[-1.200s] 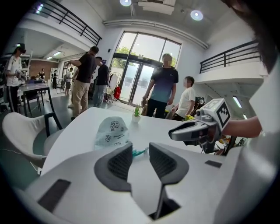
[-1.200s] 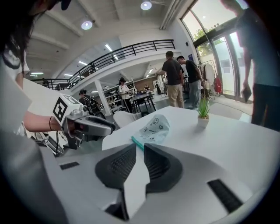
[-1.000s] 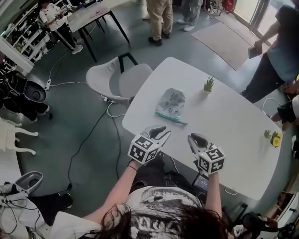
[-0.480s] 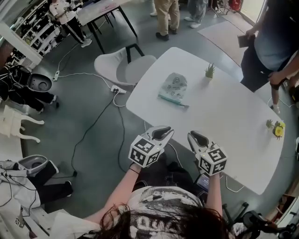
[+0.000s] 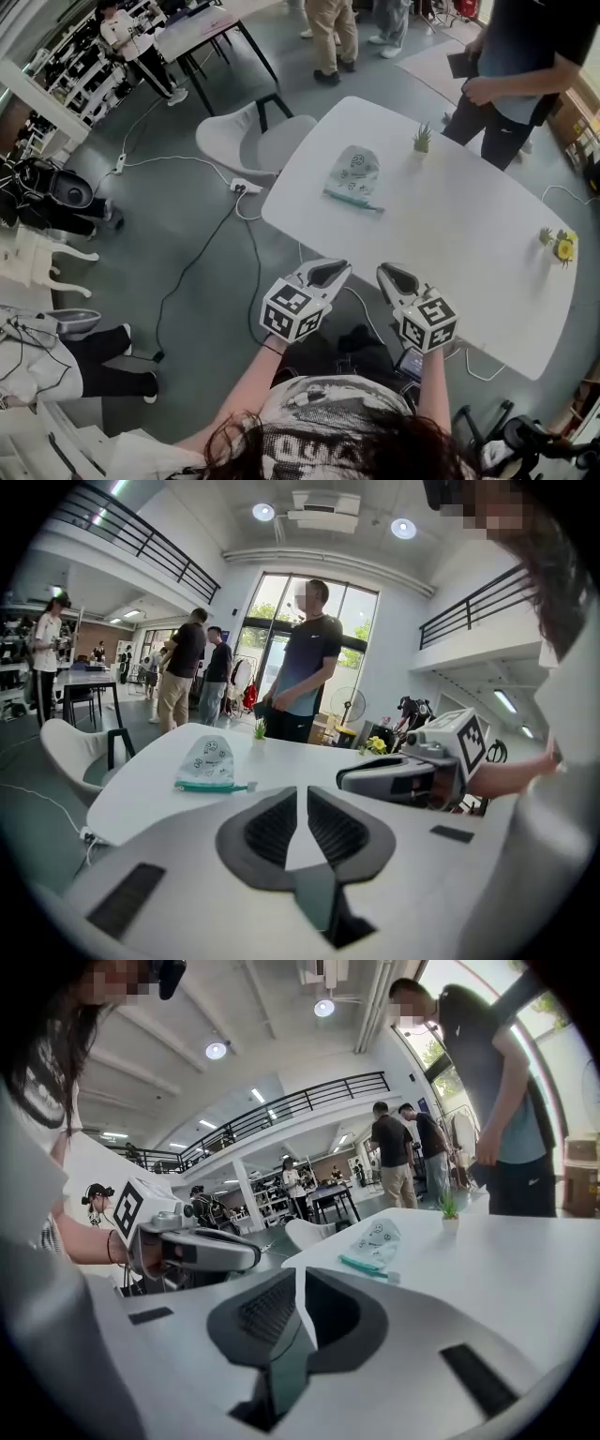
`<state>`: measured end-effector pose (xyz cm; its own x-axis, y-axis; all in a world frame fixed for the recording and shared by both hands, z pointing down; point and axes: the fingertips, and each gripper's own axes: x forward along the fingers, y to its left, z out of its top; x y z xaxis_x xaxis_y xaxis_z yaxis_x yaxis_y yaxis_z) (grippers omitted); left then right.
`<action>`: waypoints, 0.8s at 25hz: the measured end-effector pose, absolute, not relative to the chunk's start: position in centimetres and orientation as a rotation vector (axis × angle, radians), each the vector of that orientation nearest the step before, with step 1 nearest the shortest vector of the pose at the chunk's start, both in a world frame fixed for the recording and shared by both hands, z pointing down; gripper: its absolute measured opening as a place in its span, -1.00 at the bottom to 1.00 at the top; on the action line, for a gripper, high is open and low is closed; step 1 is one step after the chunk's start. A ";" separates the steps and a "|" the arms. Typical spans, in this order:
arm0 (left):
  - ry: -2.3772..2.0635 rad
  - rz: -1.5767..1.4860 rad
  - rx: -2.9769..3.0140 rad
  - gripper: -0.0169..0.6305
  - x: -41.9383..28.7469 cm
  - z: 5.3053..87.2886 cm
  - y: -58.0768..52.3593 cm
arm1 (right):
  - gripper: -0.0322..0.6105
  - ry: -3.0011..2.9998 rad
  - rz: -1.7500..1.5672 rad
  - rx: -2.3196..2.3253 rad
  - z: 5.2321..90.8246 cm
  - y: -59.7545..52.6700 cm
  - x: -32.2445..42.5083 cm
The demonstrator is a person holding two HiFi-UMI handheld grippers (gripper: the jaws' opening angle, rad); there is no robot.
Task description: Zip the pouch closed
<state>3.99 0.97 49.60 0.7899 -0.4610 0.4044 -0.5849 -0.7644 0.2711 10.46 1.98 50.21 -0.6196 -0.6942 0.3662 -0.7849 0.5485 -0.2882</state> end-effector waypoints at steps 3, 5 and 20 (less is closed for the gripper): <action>-0.760 0.449 2.612 -0.83 3.4 49.2 1.5 | -0.83 -2.573 0.630 1.259 49.9 2.3 9.4; -0.739 0.446 2.623 -0.84 2.8 49.1 1.9 | -0.84 -2.574 0.624 1.273 49.7 2.6 8.5; -0.579 0.462 2.710 -0.89 -2.7 48.4 5.8 | -0.91 -2.528 0.592 1.375 49.5 6.3 1.8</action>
<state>-2.73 5.80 48.35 0.8647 -0.3334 0.3755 -0.4406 -0.8626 0.2487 1.82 6.28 49.47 -0.5457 -0.7564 0.3607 -0.8379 0.4861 -0.2484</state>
